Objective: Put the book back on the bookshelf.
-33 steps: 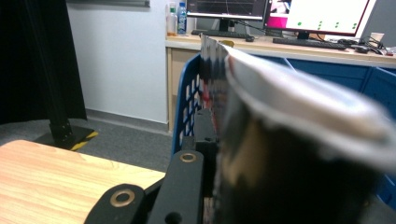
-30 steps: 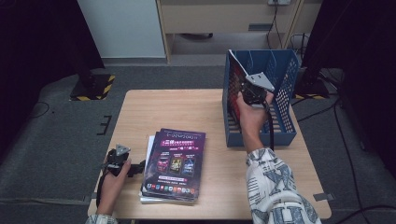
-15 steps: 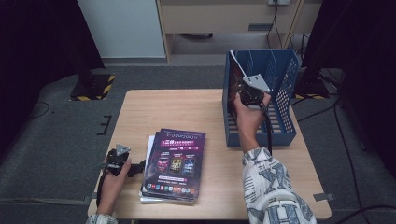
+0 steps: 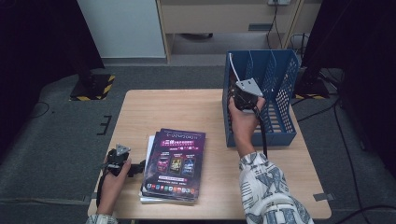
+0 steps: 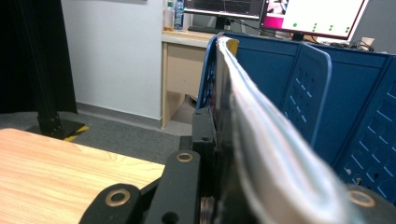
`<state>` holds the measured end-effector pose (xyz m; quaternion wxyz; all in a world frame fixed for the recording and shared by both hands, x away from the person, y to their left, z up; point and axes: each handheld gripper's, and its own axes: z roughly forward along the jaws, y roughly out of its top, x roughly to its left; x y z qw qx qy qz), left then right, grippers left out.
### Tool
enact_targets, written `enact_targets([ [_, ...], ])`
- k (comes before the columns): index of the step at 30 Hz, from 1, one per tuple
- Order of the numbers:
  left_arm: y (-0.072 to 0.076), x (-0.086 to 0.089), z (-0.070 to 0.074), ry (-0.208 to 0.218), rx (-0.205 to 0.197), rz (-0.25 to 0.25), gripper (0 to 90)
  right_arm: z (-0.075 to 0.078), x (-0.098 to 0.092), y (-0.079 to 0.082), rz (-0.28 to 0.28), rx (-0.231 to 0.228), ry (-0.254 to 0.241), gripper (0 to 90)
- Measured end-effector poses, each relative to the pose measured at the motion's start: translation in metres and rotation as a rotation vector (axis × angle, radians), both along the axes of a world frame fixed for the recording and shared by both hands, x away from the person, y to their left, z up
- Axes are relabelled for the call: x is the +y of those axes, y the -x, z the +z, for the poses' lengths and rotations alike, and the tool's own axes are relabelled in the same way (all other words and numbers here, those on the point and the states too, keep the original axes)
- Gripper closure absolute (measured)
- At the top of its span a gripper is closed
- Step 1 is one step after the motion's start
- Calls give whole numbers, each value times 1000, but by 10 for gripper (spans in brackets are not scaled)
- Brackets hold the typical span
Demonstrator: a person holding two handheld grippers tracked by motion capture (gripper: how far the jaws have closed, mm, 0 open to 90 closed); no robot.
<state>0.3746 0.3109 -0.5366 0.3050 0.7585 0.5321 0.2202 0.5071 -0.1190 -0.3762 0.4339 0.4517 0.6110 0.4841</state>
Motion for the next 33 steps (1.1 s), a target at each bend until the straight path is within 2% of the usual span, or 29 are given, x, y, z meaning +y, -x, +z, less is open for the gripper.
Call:
enact_targets([
  [7,0,0,0,0,0,0,0,0,6,1,-3,-3,26,842],
  [13,0,0,0,1,0,1,0,0,10,2,-13,-15,81,859],
  [15,0,0,0,1,0,1,0,2,12,1,-20,-19,117,860],
  [20,0,0,0,1,0,0,0,4,14,0,-25,-18,148,863],
  [24,0,0,0,1,0,0,0,-2,13,1,-12,-11,95,853],
  [29,0,0,0,1,0,0,0,-1,11,1,-4,-5,33,831],
  [33,0,0,0,1,0,0,0,2,10,3,7,-18,9,760],
])
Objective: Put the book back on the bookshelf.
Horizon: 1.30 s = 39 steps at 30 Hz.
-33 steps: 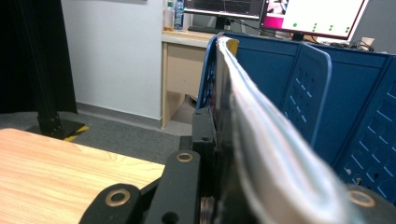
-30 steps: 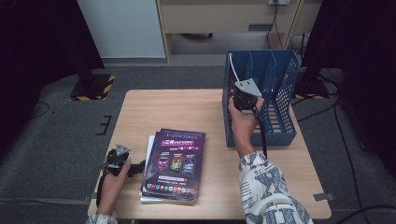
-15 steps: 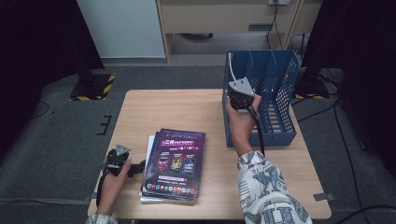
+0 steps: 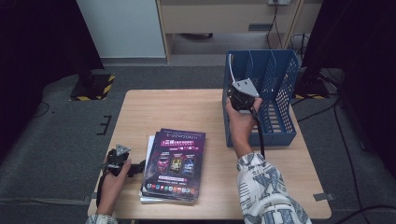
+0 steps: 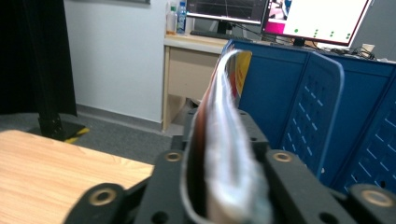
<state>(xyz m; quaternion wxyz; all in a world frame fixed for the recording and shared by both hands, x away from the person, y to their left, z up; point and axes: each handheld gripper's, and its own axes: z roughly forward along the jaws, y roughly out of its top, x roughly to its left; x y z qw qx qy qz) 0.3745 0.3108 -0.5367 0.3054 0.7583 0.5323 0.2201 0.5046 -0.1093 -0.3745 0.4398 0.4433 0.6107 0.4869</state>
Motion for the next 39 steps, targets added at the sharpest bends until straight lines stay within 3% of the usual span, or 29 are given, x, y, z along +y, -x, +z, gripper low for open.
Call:
enact_targets([
  [3,0,0,0,0,0,0,0,3,-3,2,8,-4,-30,684],
  [8,0,0,0,0,0,0,0,1,-5,4,22,-2,-37,531],
  [13,0,0,0,-1,0,-2,0,-3,-8,7,56,32,-66,388],
  [17,0,0,0,-1,0,-3,0,-3,-7,13,82,33,-48,272],
  [23,0,0,0,-1,0,-3,0,-7,-10,27,140,55,-53,188],
  [29,0,0,0,0,0,-2,0,-14,-19,40,178,68,-79,166],
  [39,0,1,0,8,0,-9,3,-39,-26,64,304,160,-98,85],
])
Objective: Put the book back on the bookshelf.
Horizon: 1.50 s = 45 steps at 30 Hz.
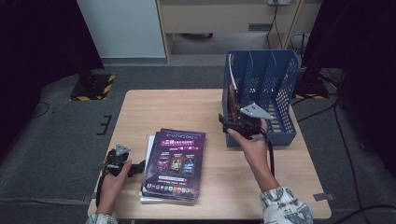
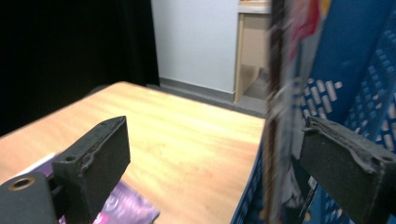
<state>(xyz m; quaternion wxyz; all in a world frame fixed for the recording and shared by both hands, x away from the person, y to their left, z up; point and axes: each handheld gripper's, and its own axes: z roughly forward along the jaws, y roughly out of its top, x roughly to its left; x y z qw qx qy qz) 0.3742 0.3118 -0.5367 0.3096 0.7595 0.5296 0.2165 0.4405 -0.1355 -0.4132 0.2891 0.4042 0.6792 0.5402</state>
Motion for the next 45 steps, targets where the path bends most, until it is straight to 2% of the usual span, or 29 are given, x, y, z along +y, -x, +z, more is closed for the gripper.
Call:
enact_targets([
  [2,0,0,0,0,0,-1,3,-5,1,6,21,-6,24,80],
  [5,0,1,0,2,0,-5,3,-11,1,13,38,1,25,80],
  [10,1,6,2,25,-10,9,43,-29,4,27,44,30,59,117],
  [12,1,8,5,36,-13,11,64,-36,8,34,73,48,65,151],
  [14,2,9,8,49,-23,14,95,-39,12,37,90,62,76,170],
  [16,4,9,15,78,-47,21,99,-44,19,40,122,97,78,182],
  [18,7,8,22,96,-70,14,116,-47,25,41,153,121,67,200],
  [23,17,0,36,132,-105,-40,207,-57,41,46,222,156,93,286],
  [26,22,-9,43,156,-119,-89,306,-67,49,50,257,207,82,304],
  [28,24,-16,46,162,-124,-125,345,-72,54,52,279,229,91,312],
  [29,25,-18,46,169,-124,-134,377,-75,57,52,286,233,102,317],
  [32,25,-27,46,165,-100,-176,423,-79,62,53,308,262,78,314],
  [33,25,-30,45,164,-94,-188,431,-80,64,54,317,263,86,313],
  [37,25,-40,43,164,-80,-221,467,-87,70,54,312,294,86,306],
  [42,25,-47,37,155,-51,-226,511,-95,73,53,329,339,82,285],
  [45,23,-51,33,122,-28,-226,493,-98,74,51,328,360,82,271],
])
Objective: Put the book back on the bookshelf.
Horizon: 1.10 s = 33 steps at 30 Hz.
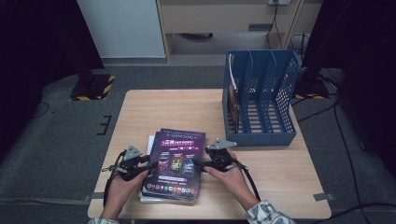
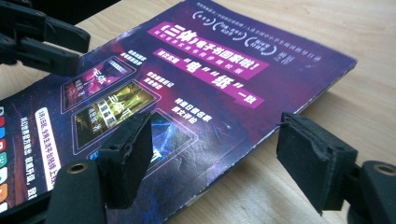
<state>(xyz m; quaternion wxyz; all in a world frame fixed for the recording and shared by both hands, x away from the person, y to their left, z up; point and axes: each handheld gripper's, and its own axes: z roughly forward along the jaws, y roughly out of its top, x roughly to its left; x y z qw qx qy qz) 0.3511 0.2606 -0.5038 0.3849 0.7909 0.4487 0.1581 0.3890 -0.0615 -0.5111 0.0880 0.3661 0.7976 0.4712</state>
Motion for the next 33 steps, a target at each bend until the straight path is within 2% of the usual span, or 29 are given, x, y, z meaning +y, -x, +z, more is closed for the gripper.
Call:
enact_targets([
  [7,-1,-5,-3,12,-12,-22,475,-6,2,-3,14,31,14,240],
  [14,-1,-6,-3,0,-17,-27,476,-11,5,-2,25,55,33,207],
  [26,-2,-9,-5,7,-27,-44,476,-20,4,-11,15,150,-38,163],
  [30,-2,-10,-4,4,-24,-38,474,-21,4,-12,17,144,-45,164],
  [33,-2,-10,-4,5,-24,-36,473,-18,5,-11,11,152,-30,170],
])
